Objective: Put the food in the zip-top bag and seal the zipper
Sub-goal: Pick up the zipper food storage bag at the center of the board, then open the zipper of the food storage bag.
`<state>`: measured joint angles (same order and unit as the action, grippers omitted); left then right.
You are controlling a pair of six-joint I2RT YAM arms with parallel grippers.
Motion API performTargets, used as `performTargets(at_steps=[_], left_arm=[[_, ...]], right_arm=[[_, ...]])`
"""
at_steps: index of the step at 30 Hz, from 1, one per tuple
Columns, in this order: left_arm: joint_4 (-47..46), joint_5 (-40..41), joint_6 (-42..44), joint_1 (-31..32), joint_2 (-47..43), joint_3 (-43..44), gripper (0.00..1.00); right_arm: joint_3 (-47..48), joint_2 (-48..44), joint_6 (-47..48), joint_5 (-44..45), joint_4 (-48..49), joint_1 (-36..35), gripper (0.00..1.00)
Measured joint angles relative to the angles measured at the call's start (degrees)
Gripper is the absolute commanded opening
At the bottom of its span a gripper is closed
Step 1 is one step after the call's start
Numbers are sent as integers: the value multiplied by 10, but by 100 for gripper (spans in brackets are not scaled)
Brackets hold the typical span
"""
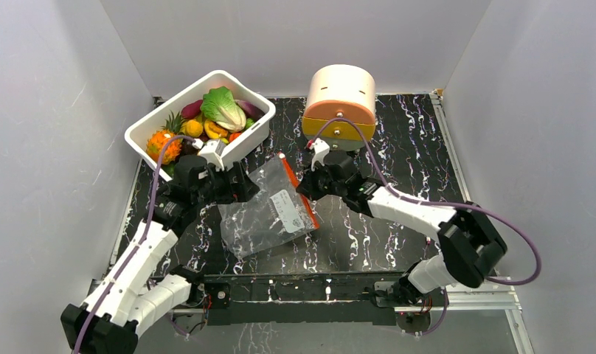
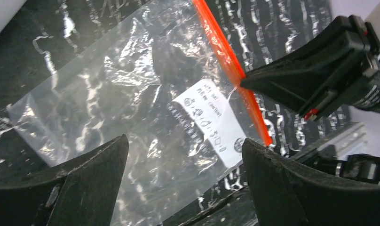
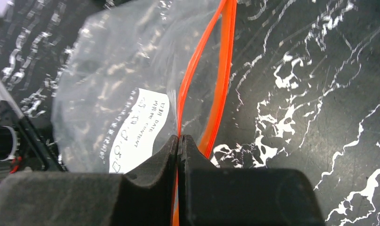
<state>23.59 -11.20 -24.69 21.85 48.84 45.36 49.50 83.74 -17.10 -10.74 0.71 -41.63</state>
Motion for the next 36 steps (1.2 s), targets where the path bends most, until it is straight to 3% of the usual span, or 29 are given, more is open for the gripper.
performTargets(at_steps=[10,19,24,36], left_arm=[[-93,-82,-87,0,103,39,84],[-140,-121,-129,12,162,64,84],[-150,-111,-136,34,164,73,80],[-43,-13,-118,75,217,176,72]], right_arm=[[-70,-122,-46,-60,91,0,0],[-72,-127,-71,-92,121,0,0],[-70,-116,-73,-93,119,-9,0],[-17,-103,-70,-76,111,-50,0]])
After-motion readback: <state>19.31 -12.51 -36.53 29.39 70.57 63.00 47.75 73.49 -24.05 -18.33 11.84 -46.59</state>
